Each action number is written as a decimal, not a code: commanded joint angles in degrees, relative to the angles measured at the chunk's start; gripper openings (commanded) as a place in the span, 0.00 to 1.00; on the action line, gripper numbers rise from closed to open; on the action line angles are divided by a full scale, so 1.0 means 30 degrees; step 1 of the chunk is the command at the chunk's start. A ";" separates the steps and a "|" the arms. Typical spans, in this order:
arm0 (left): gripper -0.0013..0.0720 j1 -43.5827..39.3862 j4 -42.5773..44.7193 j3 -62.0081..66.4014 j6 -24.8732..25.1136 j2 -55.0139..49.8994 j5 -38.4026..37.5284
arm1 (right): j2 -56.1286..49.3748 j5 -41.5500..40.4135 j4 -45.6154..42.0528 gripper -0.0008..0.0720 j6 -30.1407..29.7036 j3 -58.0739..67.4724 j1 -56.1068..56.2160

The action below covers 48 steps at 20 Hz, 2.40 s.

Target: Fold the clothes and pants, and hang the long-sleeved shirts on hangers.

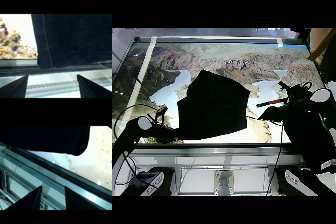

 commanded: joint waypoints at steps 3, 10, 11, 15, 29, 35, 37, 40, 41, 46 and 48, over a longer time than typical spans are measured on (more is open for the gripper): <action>0.92 0.0044 -0.2725 -0.0372 0.1523 -0.2528 0.0444 | 0.0044 -0.1035 -0.0160 0.48 -0.0058 -0.0255 0.0430; 0.75 0.1093 -0.0765 -0.0386 -0.4466 0.0816 -0.0277 | 0.0044 -0.0153 -0.0153 0.48 -0.0058 -0.0255 0.0430; 0.75 0.1515 0.0481 -0.0386 -0.5974 0.2244 -0.0262 | 0.0044 -0.0168 -0.0168 0.48 -0.0066 -0.0255 0.0430; 0.75 0.4189 -0.1843 -0.1545 -0.7643 0.4707 -0.0969 | 0.0044 -0.1064 -0.0168 0.48 -0.0539 -0.0255 0.0430; 0.69 0.4962 -0.6411 -0.5770 -0.8510 0.4699 0.3599 | 0.0044 -0.1603 -0.0131 0.48 -0.1129 -0.0255 0.0430; 0.69 0.4903 -0.6849 -0.5858 -0.8480 0.3169 0.4867 | 0.0051 -0.1778 -0.0109 0.48 -0.1049 -0.0255 0.0430; 0.69 0.4903 -0.7402 -0.5858 -0.7883 0.2681 0.5391 | 0.0044 -0.1778 -0.0109 0.48 -0.1049 -0.0255 0.0430; 0.57 0.4903 -0.7919 -0.5858 -0.7475 0.2120 0.5850 | 0.0044 -0.1800 -0.0109 0.48 -0.1042 -0.0248 0.0430; 0.57 0.4903 -0.8014 -0.5858 -0.7461 0.1960 0.5887 | 0.0044 -0.1829 -0.0109 0.48 -0.1049 -0.0248 0.0430; 0.05 0.4903 -0.9653 -0.5850 -0.4845 0.1093 0.6149 | 0.0051 -0.2463 -0.0058 0.48 -0.0984 -0.0248 0.0430; 0.05 0.4932 -1.0054 -0.5748 -0.3701 0.1129 0.6645 | 0.0066 -0.1807 0.0197 0.48 -0.0925 -0.0248 0.0430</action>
